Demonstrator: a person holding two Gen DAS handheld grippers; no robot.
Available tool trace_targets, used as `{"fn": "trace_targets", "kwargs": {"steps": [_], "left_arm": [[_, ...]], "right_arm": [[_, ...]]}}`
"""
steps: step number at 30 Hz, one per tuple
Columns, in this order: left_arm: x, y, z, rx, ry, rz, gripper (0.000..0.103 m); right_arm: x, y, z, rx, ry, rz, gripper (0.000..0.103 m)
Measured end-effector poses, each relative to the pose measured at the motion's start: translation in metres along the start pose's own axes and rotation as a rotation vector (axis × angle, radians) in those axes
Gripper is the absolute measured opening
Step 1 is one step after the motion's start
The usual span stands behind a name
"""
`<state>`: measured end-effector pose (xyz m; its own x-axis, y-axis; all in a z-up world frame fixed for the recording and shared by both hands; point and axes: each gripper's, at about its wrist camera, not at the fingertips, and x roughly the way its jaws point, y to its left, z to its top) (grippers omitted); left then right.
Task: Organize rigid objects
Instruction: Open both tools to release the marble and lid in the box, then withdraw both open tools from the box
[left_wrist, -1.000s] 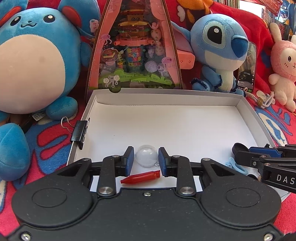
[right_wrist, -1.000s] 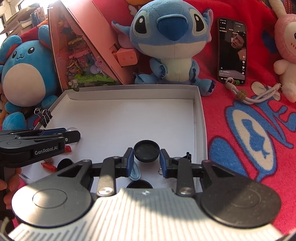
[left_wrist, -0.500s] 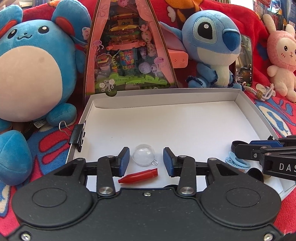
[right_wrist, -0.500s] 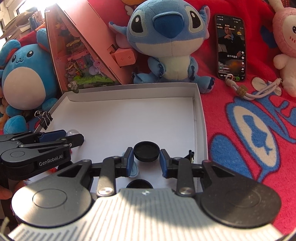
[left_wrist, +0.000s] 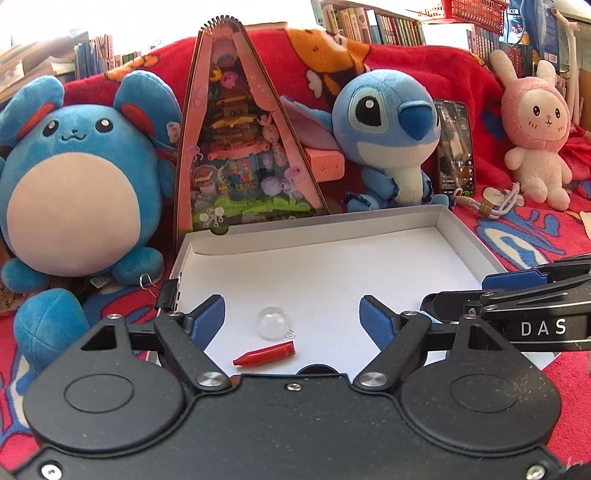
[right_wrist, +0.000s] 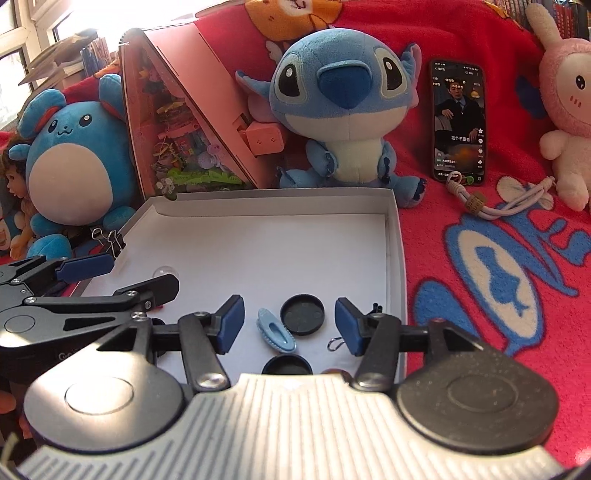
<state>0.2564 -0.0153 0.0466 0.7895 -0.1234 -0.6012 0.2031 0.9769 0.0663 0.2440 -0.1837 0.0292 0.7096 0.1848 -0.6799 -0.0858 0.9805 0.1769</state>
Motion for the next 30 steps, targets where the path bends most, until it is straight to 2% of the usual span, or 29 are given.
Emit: {"fn": "trace_targets", "kwargs": {"steps": [4, 8, 15, 30], "left_arm": [[-0.017, -0.001, -0.001, 0.009, -0.026, -0.009, 0.08], [-0.035, 0.001, -0.003, -0.017, -0.042, -0.048, 0.084], [-0.054, 0.003, -0.014, -0.046, -0.043, -0.057, 0.084], [-0.109, 0.0, -0.045, -0.082, -0.105, -0.11, 0.085]], "right_arm": [[-0.011, -0.002, -0.001, 0.005, -0.021, 0.016, 0.074], [-0.023, -0.006, -0.003, 0.003, -0.047, 0.026, 0.078], [-0.043, -0.004, -0.012, -0.038, -0.089, 0.029, 0.084], [-0.085, 0.006, -0.043, -0.169, -0.174, 0.035, 0.088]]}}
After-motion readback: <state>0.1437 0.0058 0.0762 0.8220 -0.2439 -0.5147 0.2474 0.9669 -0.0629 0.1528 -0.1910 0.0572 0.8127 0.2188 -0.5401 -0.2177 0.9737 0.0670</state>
